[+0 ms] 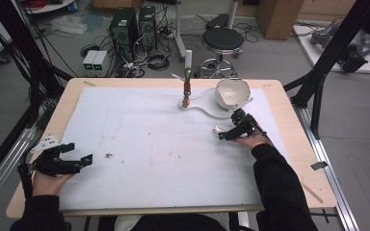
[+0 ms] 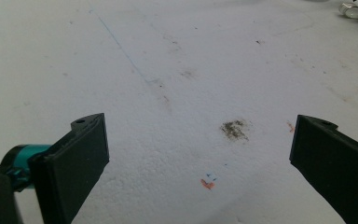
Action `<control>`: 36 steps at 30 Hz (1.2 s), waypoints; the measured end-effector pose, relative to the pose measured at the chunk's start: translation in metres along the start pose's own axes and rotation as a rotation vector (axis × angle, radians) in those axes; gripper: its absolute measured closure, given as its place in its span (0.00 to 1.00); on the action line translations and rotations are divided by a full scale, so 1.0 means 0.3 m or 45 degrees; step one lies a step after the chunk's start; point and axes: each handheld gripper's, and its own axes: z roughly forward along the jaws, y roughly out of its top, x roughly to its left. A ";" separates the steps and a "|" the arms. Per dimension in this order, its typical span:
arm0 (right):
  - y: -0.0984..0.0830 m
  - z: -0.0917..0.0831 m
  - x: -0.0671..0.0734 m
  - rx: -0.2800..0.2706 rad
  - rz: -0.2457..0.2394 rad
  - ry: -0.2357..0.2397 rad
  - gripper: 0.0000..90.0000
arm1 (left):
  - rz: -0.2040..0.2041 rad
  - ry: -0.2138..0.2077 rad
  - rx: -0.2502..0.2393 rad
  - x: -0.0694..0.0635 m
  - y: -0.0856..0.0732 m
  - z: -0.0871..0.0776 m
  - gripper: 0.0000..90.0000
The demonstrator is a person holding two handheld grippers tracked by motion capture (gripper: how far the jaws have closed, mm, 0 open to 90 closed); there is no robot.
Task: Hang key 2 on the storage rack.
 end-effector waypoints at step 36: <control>0.028 -0.187 0.032 -0.240 -0.020 0.054 0.83 | -0.009 -0.007 -0.024 0.002 0.001 -0.004 0.06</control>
